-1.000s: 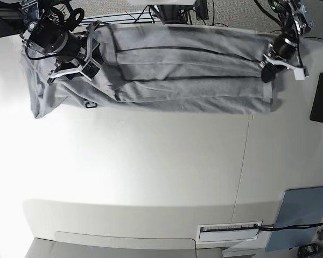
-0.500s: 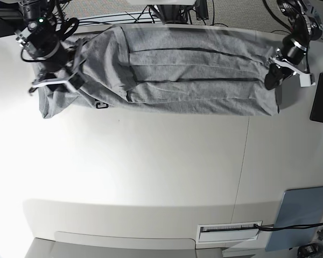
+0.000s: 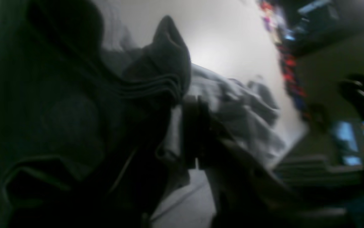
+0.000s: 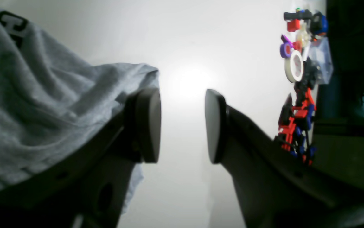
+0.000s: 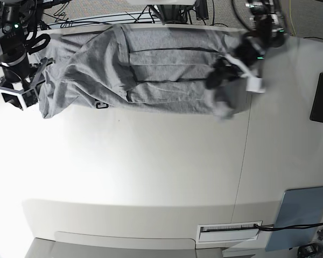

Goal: Fold the T-shirt properly
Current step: 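Fold the shirt end held by the left gripper over toward the right gripper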

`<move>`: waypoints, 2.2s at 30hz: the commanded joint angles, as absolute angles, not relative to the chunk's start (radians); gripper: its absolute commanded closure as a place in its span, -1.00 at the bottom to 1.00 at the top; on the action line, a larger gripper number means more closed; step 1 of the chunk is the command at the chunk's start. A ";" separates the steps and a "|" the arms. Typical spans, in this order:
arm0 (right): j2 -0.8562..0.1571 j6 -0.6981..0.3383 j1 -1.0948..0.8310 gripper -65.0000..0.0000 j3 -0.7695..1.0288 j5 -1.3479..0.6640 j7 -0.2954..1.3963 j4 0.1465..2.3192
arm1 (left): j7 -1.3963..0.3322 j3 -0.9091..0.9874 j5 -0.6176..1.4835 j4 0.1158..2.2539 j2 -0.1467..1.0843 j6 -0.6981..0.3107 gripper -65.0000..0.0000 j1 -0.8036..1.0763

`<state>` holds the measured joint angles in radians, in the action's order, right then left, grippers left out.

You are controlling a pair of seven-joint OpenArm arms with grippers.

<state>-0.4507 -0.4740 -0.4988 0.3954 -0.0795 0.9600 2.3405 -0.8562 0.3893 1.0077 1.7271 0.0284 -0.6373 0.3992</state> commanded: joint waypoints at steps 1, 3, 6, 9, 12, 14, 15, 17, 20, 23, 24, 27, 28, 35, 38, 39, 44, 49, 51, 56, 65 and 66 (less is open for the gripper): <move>-0.465 -0.466 -0.496 0.29 0.410 -0.081 0.939 2.356 | -0.829 0.367 1.040 1.746 0.015 -0.648 1.00 0.399; -0.465 -0.456 -0.496 0.29 0.414 -0.081 0.938 2.356 | -0.824 0.322 1.039 1.746 -0.011 -0.648 1.00 0.396; -0.465 -0.443 -0.496 0.29 0.414 -0.082 0.933 2.356 | -0.783 0.251 0.979 1.746 -0.035 -0.638 1.00 0.387; -0.465 -0.443 -0.496 0.29 0.414 -0.081 0.933 2.313 | -0.756 0.177 0.925 1.746 -0.036 -0.578 1.00 0.368; -0.465 -0.443 -0.496 0.29 0.414 -0.082 0.930 2.267 | -0.732 0.108 0.874 1.746 -0.036 -0.551 1.00 0.344; -0.465 -0.442 -0.496 0.29 0.414 -0.081 0.930 2.250 | -0.731 0.068 0.859 1.746 -0.039 -0.538 1.00 0.327; -0.465 -0.435 -0.496 0.29 0.414 -0.081 0.929 2.246 | -0.732 0.049 0.856 1.746 -0.043 -0.534 1.00 0.320; -0.465 -0.419 -0.496 0.29 0.414 -0.077 0.930 2.243 | -0.731 0.018 0.825 1.746 -0.057 -0.533 1.00 0.310; -0.465 -0.397 -0.496 0.29 0.414 -0.049 0.934 2.243 | -0.732 -0.026 0.796 1.746 -0.072 -0.498 1.00 0.298; -0.465 -0.363 -0.496 0.29 0.414 0.009 0.943 2.243 | -0.733 -0.054 0.751 1.746 -0.072 -0.490 1.00 0.286; -0.465 -0.357 -0.496 0.29 0.414 0.029 0.943 2.243 | -0.733 -0.057 0.742 1.746 -0.072 -0.490 1.00 0.284; -0.465 -0.345 -0.496 0.29 0.414 0.054 0.942 2.243 | -0.736 -0.057 0.739 1.746 -0.072 -0.503 0.99 0.282; -0.465 -0.342 -0.496 0.29 0.414 0.053 0.941 2.243 | -0.744 -0.057 0.739 1.746 -0.072 -0.526 0.83 0.282; -0.465 -0.342 -0.496 0.29 0.414 0.054 0.943 2.243 | -0.789 -0.056 0.894 1.747 -0.063 -0.698 -0.07 0.270; -0.465 -0.343 -0.497 0.29 0.414 0.054 0.949 2.243 | -0.801 -0.056 0.889 1.757 -0.035 -0.698 -0.06 0.250; -0.465 -0.342 -0.498 0.29 0.414 0.054 0.950 2.241 | -0.817 -0.056 0.873 1.763 -0.022 -0.698 -0.06 0.245; -0.465 -0.343 -0.499 0.29 0.414 0.054 0.950 2.188 | -0.846 -0.056 0.707 1.780 0.046 -0.698 -0.06 0.248; -0.464 -0.342 -0.499 0.29 0.414 0.054 0.959 2.119 | -0.806 -0.056 0.525 1.780 0.069 -0.623 -0.06 0.250; -0.464 -0.342 -0.499 0.29 0.414 0.054 0.966 2.109 | -0.763 -0.056 0.460 1.780 0.069 -0.592 -0.06 0.250; -0.463 -0.342 -0.499 0.29 0.414 0.054 0.972 2.106 | -0.718 -0.057 0.358 1.779 0.070 -0.519 -0.06 0.250; -0.463 -0.339 -0.499 0.29 0.414 0.054 0.972 2.106 | -0.712 -0.064 0.363 1.748 0.059 -0.505 0.02 0.250; -0.463 -0.339 -0.499 0.29 0.414 0.054 0.972 2.106 | -0.712 -0.071 0.362 1.744 0.059 -0.505 0.02 0.250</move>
